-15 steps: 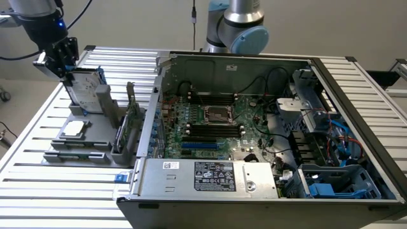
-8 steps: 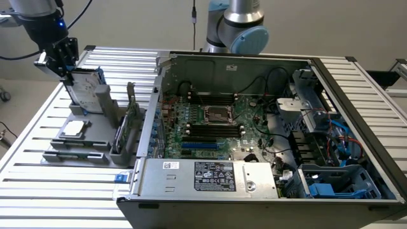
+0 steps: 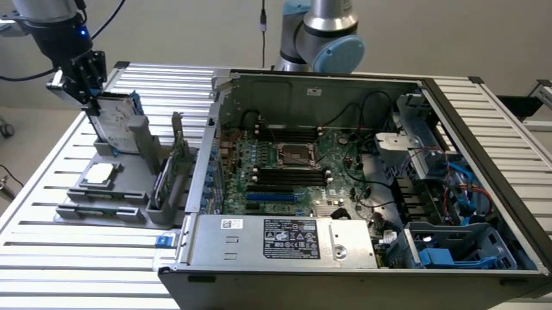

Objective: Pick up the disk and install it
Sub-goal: 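Pick up the disk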

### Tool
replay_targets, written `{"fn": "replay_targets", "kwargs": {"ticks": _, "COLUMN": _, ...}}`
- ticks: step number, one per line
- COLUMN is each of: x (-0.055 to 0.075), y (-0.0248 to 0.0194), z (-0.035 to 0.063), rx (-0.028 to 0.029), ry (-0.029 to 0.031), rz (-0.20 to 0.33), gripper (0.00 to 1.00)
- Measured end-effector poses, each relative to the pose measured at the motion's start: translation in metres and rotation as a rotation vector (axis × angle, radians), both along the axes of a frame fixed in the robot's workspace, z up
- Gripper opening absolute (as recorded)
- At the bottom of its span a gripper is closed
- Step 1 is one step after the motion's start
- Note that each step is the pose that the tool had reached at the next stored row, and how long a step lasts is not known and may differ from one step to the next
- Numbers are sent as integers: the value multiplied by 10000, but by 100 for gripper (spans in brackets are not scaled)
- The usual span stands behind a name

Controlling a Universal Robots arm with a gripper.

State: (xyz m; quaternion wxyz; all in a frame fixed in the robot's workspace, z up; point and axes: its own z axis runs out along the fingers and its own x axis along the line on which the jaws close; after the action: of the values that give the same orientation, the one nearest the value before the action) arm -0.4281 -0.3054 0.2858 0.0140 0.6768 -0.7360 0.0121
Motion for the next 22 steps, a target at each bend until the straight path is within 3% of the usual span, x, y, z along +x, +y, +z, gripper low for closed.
{"fn": "replay_targets", "kwargs": {"ticks": 16, "x": 0, "y": 0, "z": 2, "rx": 1, "ry": -1, "rz": 0, "gripper": 33}}
{"fn": "replay_targets", "kwargs": {"ticks": 22, "x": 0, "y": 0, "z": 57, "rx": 1, "ry": 0, "rz": 0, "gripper": 33}}
